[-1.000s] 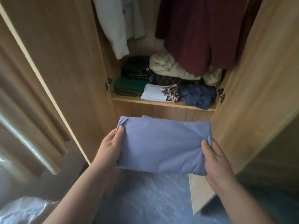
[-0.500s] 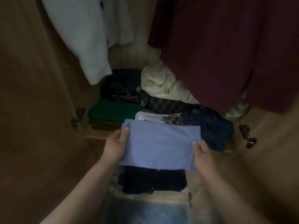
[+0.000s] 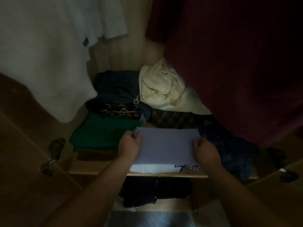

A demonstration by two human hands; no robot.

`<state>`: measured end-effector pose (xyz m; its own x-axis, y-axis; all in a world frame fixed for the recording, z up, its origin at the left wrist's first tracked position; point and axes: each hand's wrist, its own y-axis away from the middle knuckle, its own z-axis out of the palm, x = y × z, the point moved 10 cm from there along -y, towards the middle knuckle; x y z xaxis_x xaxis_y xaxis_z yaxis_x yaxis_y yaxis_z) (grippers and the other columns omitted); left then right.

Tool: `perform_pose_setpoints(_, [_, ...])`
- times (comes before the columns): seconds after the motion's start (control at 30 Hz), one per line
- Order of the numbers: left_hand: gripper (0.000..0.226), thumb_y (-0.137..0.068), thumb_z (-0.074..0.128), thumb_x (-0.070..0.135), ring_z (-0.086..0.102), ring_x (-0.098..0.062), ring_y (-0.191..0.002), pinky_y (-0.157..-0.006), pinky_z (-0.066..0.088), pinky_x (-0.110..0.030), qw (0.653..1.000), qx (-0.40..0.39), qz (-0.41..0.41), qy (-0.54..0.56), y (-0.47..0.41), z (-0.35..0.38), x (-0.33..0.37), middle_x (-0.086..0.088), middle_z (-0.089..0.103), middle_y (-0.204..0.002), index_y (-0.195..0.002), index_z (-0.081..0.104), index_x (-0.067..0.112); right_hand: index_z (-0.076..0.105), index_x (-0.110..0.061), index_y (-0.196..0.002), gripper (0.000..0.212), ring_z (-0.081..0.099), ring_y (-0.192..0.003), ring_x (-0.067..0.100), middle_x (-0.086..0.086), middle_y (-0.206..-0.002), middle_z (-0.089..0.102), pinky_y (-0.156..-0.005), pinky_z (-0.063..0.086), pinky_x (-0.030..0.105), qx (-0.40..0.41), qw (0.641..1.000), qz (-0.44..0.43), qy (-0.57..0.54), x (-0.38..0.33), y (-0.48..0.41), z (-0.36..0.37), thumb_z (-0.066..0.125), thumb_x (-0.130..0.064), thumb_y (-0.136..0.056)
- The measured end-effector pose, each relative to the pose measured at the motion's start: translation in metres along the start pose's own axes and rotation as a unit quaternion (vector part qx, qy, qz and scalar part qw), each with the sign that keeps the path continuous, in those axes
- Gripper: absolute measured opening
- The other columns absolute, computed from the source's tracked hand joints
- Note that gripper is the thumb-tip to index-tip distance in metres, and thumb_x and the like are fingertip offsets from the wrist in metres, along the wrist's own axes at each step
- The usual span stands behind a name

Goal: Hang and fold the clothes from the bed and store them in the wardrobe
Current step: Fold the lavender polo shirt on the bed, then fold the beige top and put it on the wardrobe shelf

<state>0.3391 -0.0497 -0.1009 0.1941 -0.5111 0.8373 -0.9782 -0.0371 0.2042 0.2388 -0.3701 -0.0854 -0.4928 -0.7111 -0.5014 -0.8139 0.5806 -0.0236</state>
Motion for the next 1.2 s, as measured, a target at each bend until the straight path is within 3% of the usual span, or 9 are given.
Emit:
perform_pose_setpoints(0.07, [0.035,-0.099,0.053,0.046,0.061,-0.027,-0.081,-0.072,0.050,-0.038,1.000,0.004,0.003,-0.005,0.002,-0.002,-0.002,-0.004,0.060,-0.087,-0.106,0.049,0.012,0.052,-0.012,-0.084,0.057,0.063,-0.066,0.031,0.013,-0.075,0.065,-0.058,0.041,0.029,0.021,1.000,0.002,0.003,0.008,-0.002,0.002,0.028,-0.063,-0.093])
perform_pose_setpoints(0.17, [0.052,-0.096,0.056,0.046,0.060,-0.028,-0.102,-0.081,0.049,-0.037,0.997,0.005,0.020,-0.080,0.007,-0.010,0.007,-0.001,0.055,-0.111,-0.133,0.037,0.015,0.052,-0.004,-0.111,0.044,0.063,-0.088,0.036,0.021,-0.102,0.064,-0.072,0.050,0.038,0.021,1.000,0.004,-0.008,0.007,-0.001,-0.010,0.051,-0.046,-0.097])
perform_pose_setpoints(0.27, [0.061,-0.094,0.056,0.038,0.045,-0.030,-0.131,-0.103,0.044,-0.043,0.947,0.070,0.206,-0.236,0.023,-0.011,0.052,-0.009,0.045,-0.141,-0.146,0.035,0.014,0.052,-0.003,-0.132,0.039,0.051,-0.118,0.036,0.019,-0.128,0.055,-0.098,0.045,0.046,0.145,0.973,-0.175,0.040,-0.037,0.018,-0.046,0.052,-0.024,-0.099])
perform_pose_setpoints(0.37, [0.066,-0.093,0.034,0.049,0.022,-0.029,-0.150,-0.120,0.023,-0.050,0.881,0.013,0.329,-0.341,0.046,0.035,0.070,-0.008,0.032,-0.160,-0.152,0.034,0.019,0.049,-0.005,-0.142,0.049,0.039,-0.139,0.033,0.014,-0.147,0.047,-0.113,0.035,0.045,0.084,0.941,-0.309,0.114,-0.067,0.030,-0.012,0.042,-0.030,-0.100])
perform_pose_setpoints(0.53, [0.073,-0.092,0.023,0.064,0.031,-0.031,-0.148,-0.122,0.020,-0.054,0.865,-0.069,0.300,-0.396,0.034,0.073,0.025,-0.007,0.042,-0.157,-0.151,0.043,0.026,0.022,-0.013,-0.156,0.091,0.012,-0.151,0.021,0.000,-0.161,0.019,-0.124,0.012,0.037,-0.072,0.972,-0.203,0.092,-0.026,0.023,0.050,-0.003,-0.073,-0.091])
perform_pose_setpoints(0.67, [0.083,-0.086,0.002,0.068,0.012,-0.026,-0.154,-0.124,0.003,-0.050,0.852,-0.104,0.288,-0.425,0.031,0.074,0.026,-0.001,0.022,-0.166,-0.158,0.022,0.031,0.028,-0.016,-0.154,0.099,0.020,-0.150,0.025,0.006,-0.161,0.026,-0.121,0.021,0.049,-0.073,0.977,-0.183,0.082,-0.024,0.017,0.046,-0.005,-0.079,-0.086])
perform_pose_setpoints(0.83, [0.076,-0.091,0.008,0.062,0.004,-0.029,-0.153,-0.123,0.003,-0.054,0.845,-0.104,0.308,-0.425,0.057,0.055,0.052,-0.006,0.015,-0.166,-0.158,0.015,0.026,0.047,-0.010,-0.144,0.067,0.040,-0.138,0.036,0.014,-0.150,0.044,-0.115,0.032,0.049,-0.031,0.988,-0.137,0.069,-0.014,0.041,0.003,0.028,-0.053,-0.096])
perform_pose_setpoints(0.97, [0.063,-0.104,0.028,0.052,0.007,-0.029,-0.154,-0.124,0.009,-0.049,0.838,-0.130,0.357,-0.391,0.136,0.060,0.074,-0.005,0.015,-0.167,-0.159,0.015,0.024,0.041,-0.012,-0.149,0.055,0.029,-0.145,0.031,0.011,-0.155,0.038,-0.119,0.022,0.042,0.049,0.989,-0.121,0.068,0.013,0.128,-0.064,0.043,-0.035,-0.099])
perform_pose_setpoints(1.2, [0.063,-0.101,0.032,0.050,0.006,-0.024,-0.154,-0.124,0.007,-0.045,0.719,-0.263,0.516,-0.385,0.401,0.189,0.044,-0.002,0.014,-0.167,-0.158,0.016,0.027,0.049,-0.018,-0.142,0.060,0.040,-0.140,0.029,0.009,-0.148,0.048,-0.111,0.038,0.049,0.124,0.976,0.043,0.175,0.173,0.371,-0.154,0.036,-0.041,-0.089])
